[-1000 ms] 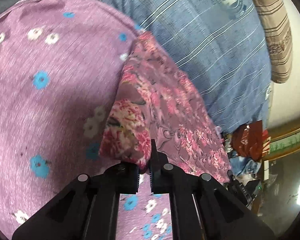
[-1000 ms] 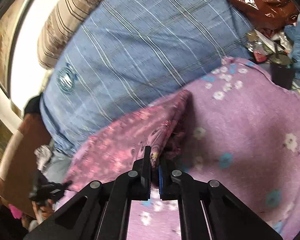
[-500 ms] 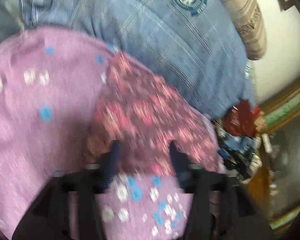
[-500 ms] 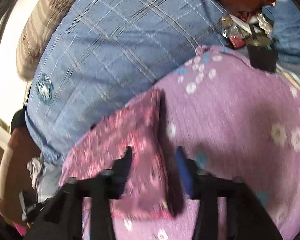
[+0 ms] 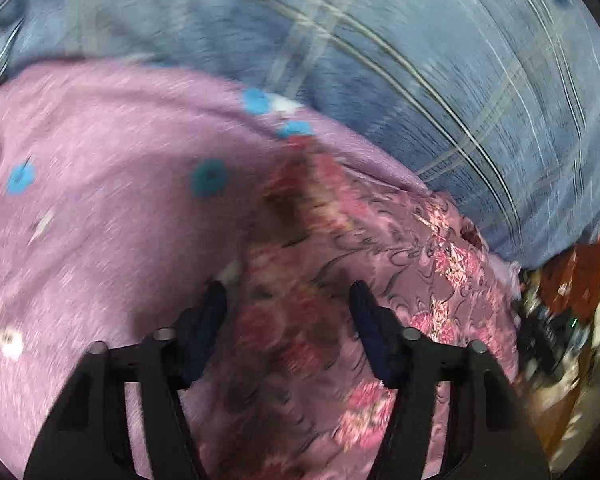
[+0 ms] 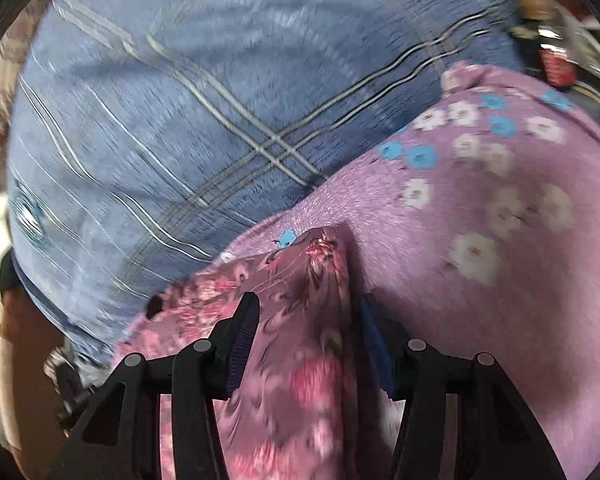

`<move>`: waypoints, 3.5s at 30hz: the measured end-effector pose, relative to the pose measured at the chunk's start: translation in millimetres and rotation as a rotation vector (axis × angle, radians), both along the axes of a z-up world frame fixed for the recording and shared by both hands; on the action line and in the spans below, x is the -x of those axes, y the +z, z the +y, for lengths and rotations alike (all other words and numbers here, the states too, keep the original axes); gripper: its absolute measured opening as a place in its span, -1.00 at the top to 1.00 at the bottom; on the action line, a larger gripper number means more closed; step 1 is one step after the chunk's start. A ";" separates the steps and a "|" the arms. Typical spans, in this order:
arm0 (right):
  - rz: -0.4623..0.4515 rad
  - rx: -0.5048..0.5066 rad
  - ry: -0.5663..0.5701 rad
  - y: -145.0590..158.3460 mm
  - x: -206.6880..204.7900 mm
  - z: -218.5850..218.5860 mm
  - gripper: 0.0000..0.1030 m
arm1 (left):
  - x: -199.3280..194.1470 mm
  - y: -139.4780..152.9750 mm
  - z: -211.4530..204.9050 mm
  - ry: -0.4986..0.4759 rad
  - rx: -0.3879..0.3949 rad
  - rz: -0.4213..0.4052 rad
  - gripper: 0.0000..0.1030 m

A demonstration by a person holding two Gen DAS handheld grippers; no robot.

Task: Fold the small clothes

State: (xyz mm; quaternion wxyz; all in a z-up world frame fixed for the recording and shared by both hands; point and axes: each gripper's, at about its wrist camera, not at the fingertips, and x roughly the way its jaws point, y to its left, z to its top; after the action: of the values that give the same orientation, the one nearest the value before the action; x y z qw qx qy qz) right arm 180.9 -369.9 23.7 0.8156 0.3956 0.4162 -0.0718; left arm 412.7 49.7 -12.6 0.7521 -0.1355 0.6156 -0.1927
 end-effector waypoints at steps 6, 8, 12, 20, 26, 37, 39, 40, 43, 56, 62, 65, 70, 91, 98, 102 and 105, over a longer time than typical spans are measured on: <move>-0.224 0.155 0.047 50.0 -5.7 9.2 0.93 | -7.7 31.9 5.2 0.065 0.040 -0.179 0.90; -0.254 0.153 0.018 57.4 -5.7 3.4 0.93 | -20.4 22.6 10.9 0.115 0.022 -0.164 0.90; -0.041 0.150 0.041 16.0 -31.0 -2.8 0.90 | -31.5 -15.7 10.9 0.137 -0.037 -0.046 0.89; -0.162 0.185 0.047 49.8 18.4 17.0 0.74 | 11.3 55.7 27.7 0.108 0.096 -0.208 0.68; -0.111 0.268 0.166 23.7 53.9 65.3 0.42 | 57.4 26.9 -16.4 -0.020 -0.049 -0.144 -0.02; -0.261 0.308 0.231 69.7 59.7 116.9 0.43 | 57.1 54.8 43.5 0.122 0.045 -0.069 -0.01; -0.258 0.304 0.265 67.4 38.4 142.1 0.42 | 54.7 51.1 57.5 0.147 0.055 -0.035 -0.01; -0.247 0.305 0.284 61.7 31.0 149.5 0.42 | 49.8 49.5 55.3 0.148 0.058 -0.023 -0.01; -0.066 0.297 0.365 14.0 -5.7 173.1 0.40 | 48.5 38.4 56.5 0.152 0.070 0.019 -0.04; -0.095 0.383 0.479 -19.6 -15.8 219.2 0.18 | 60.9 0.4 12.0 0.001 0.076 0.073 -0.31; -0.095 0.356 0.462 -19.6 -24.5 218.1 0.18 | 80.9 32.4 -15.4 -0.053 -0.012 -0.050 0.68; -0.117 0.306 0.431 -10.1 -9.2 209.7 0.19 | 91.1 63.4 -26.8 -0.069 0.032 -0.103 0.71; -0.163 0.336 0.370 19.3 39.2 185.2 0.17 | 109.0 102.6 -74.4 -0.162 0.048 -0.173 0.71; -0.293 -0.068 0.292 1.6 91.8 123.2 -0.14 | 109.3 91.7 -201.0 -0.265 -0.088 0.041 -0.17; -0.400 -0.276 0.343 -2.7 80.3 143.3 -0.40 | 91.2 89.2 -254.4 -0.368 -0.354 0.049 -0.39; -0.394 -0.283 0.376 -10.6 71.7 160.0 -0.42 | 91.0 81.2 -286.7 -0.467 -0.491 -0.013 -0.39; -0.402 -0.273 0.397 -14.3 67.0 170.4 -0.42 | 91.2 66.0 -304.5 -0.514 -0.564 -0.021 -0.39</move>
State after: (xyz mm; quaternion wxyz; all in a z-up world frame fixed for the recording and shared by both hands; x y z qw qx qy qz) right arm 113.9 -199.5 9.4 0.8188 0.4187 0.3216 0.2252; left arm 321.4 -254.8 53.4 0.6931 0.2375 0.6506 -0.1996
